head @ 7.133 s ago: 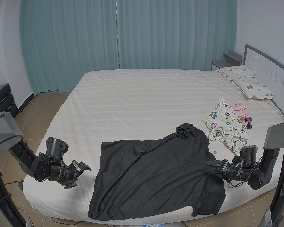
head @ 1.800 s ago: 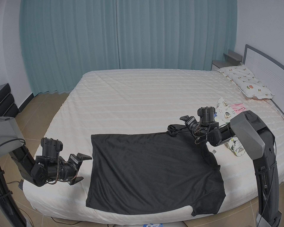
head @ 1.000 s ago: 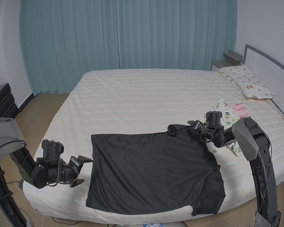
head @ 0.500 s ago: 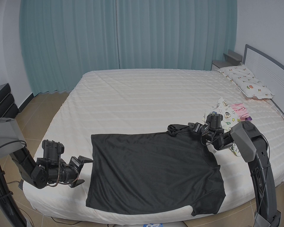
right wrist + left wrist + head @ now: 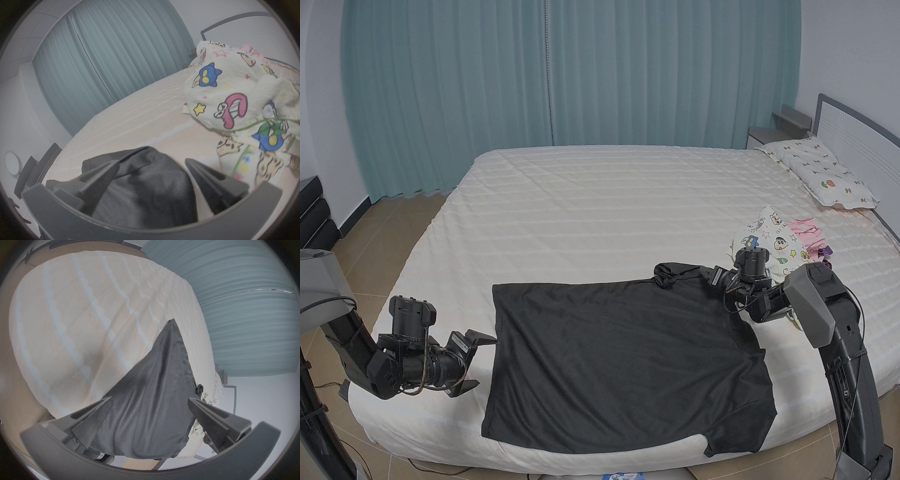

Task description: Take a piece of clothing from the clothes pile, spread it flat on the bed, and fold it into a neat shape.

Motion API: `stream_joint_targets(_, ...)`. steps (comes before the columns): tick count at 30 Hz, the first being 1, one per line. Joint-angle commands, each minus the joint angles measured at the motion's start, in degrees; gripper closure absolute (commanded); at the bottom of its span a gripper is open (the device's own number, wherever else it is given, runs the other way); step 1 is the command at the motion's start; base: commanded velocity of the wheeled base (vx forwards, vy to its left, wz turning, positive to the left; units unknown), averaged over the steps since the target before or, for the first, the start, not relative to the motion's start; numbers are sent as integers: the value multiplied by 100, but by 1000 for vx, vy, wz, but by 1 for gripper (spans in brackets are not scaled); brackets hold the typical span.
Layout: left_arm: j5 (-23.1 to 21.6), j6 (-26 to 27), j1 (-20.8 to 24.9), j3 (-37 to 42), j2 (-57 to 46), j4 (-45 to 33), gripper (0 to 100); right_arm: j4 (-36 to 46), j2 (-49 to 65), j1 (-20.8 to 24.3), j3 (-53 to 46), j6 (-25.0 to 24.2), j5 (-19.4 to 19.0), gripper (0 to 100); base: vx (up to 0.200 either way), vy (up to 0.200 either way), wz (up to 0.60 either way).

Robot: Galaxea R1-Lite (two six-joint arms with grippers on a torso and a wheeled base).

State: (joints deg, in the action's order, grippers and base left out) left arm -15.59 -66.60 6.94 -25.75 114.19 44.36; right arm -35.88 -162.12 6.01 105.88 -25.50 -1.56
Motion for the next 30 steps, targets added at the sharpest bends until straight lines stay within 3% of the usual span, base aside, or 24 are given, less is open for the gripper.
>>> stream_joint_targets(1,4,-2,1,-1,16,2,0,-7,32,-38,-41,-16,33,100,0,0,0)
stream_joint_targets(6,4,-2,1,-1,16,2,0,-42,322,-170,-375,-16,33,100,0,0,0)
stream_joint_targets(13,4,-2,1,-1,16,2,0,-385,954,-241,-1667,28,-143,100,0,0,0)
stream_joint_targets(21,-5,-2,1,-1,16,2,0,-622,1271,-364,-2458,432,-231,100,0,0,0)
stream_joint_targets(30,4,-2,1,-1,24,2,0,-666,1719,-557,-3372,766,-626,100,0,0,0)
